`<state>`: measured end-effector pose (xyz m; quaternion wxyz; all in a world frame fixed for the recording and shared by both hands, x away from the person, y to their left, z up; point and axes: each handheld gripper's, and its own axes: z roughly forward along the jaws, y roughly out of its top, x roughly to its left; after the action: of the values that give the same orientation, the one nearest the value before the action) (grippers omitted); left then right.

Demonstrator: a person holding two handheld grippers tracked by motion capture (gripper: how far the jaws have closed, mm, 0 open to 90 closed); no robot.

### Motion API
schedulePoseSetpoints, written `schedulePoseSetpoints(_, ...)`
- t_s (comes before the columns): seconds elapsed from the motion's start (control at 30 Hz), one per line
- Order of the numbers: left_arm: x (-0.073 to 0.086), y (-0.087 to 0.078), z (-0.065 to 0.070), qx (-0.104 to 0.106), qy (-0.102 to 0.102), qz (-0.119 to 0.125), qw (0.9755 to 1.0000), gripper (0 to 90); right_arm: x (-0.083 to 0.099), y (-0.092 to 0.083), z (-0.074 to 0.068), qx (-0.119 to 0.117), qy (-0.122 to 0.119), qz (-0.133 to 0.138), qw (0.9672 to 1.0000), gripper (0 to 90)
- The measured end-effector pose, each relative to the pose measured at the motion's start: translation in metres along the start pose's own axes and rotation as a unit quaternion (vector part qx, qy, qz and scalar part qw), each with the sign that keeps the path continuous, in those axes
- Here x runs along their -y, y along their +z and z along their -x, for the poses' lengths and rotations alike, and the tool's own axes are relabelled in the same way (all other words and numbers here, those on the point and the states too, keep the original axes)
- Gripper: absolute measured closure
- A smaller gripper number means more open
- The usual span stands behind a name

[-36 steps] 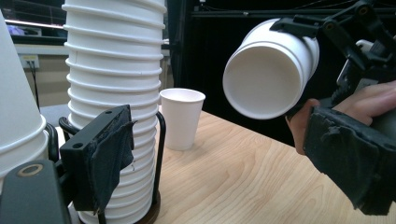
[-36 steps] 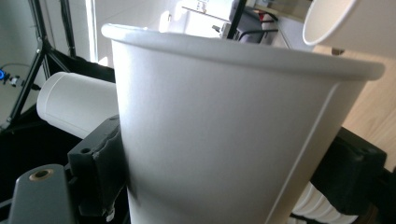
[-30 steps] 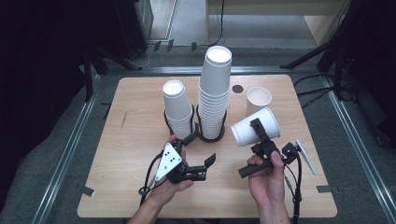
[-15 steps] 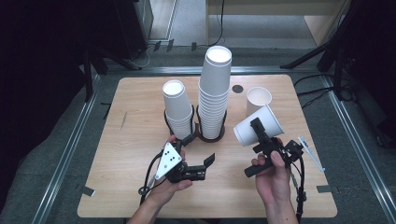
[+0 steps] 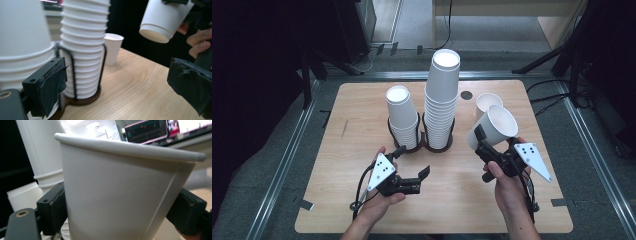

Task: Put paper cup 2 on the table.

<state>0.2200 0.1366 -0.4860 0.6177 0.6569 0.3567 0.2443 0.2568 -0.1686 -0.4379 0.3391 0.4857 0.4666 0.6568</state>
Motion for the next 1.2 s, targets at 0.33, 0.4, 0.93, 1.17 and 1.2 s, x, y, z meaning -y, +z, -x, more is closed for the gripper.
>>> schedulePoseSetpoints(0.33, 0.011, -0.022, -0.023, -0.032, -0.014, -0.016, 0.9993, 2.8, 0.012, 0.005, 0.0, 0.028, -0.109, -0.001, 0.9936, 14.9)
schedulePoseSetpoints(0.4, 0.014, -0.025, -0.026, -0.039, -0.019, -0.019, 0.9989, 2.9, 0.016, 0.005, 0.001, 0.032, -0.122, -0.002, 0.9921, 14.9)
schedulePoseSetpoints(0.93, 0.032, -0.047, -0.056, -0.09, -0.047, -0.025, 0.9945, 2.9, 0.029, 0.011, 0.043, 0.048, -0.135, -0.021, 0.9894, 14.4)
schedulePoseSetpoints(1.17, 0.039, -0.05, -0.067, -0.114, -0.046, -0.04, 0.9916, 2.9, 0.035, 0.017, 0.065, 0.064, -0.155, -0.017, 0.9856, 14.4)
schedulePoseSetpoints(1.2, 0.039, -0.05, -0.068, -0.117, -0.044, -0.041, 0.9913, 2.9, 0.037, 0.017, 0.068, 0.068, -0.155, -0.017, 0.9854, 14.4)
